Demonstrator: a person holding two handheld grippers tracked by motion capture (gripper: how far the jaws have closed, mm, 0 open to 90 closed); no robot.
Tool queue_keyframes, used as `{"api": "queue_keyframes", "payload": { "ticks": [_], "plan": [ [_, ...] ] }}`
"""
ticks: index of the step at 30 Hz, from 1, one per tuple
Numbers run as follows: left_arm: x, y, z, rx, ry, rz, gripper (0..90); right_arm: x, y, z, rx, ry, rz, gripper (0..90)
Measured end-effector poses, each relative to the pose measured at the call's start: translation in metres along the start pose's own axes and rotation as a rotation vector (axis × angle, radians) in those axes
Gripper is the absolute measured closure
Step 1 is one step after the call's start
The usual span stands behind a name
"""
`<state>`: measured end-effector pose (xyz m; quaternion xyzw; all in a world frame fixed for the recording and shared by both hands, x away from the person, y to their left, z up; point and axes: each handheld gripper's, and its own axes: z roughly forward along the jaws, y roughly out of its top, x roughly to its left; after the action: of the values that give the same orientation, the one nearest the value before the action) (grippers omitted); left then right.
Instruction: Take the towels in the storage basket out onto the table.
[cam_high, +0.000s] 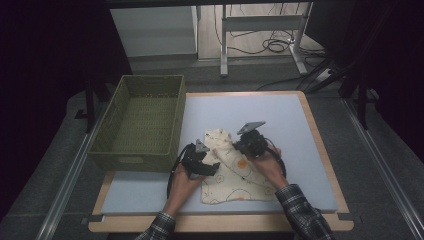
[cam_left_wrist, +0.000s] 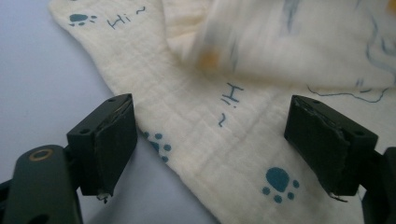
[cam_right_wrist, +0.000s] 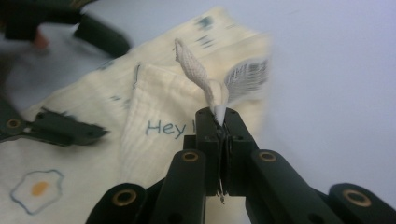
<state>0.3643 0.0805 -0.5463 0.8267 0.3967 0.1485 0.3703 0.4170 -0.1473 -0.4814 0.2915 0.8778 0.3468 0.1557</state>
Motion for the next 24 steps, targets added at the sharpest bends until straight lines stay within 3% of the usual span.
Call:
{"api": "queue_keyframes", "payload": {
  "ticks": [4,6,8,12,14,18,24],
  "plan": [
    [0.000,0.000,0.000,0.001,-0.001,-0.001,17.0,-0.030,0.006,-0.028,-0.025,-0.076,0.023,87.0],
    [0.000,0.000,0.000,0.004,-0.002,0.000,17.0,-0.052,0.008,-0.044,-0.032,-0.129,0.043,86.9],
    [0.000,0.000,0.000,0.004,-0.002,0.002,16.9,-0.067,0.008,-0.051,-0.030,-0.164,0.068,86.9],
    [0.000,0.000,0.000,0.005,-0.002,0.000,16.9,-0.099,-0.002,-0.048,-0.007,-0.213,0.116,84.7],
    [0.000,0.000,0.000,0.007,-0.002,0.000,17.0,-0.112,-0.010,-0.040,0.017,-0.239,0.123,74.7],
    [0.001,0.000,0.000,0.007,-0.003,-0.001,16.9,-0.128,-0.027,-0.037,0.020,-0.249,0.178,65.7],
    [0.001,0.001,0.000,0.011,-0.013,-0.004,16.2,-0.130,-0.047,-0.044,0.006,-0.211,0.215,59.0]
  ]
}}
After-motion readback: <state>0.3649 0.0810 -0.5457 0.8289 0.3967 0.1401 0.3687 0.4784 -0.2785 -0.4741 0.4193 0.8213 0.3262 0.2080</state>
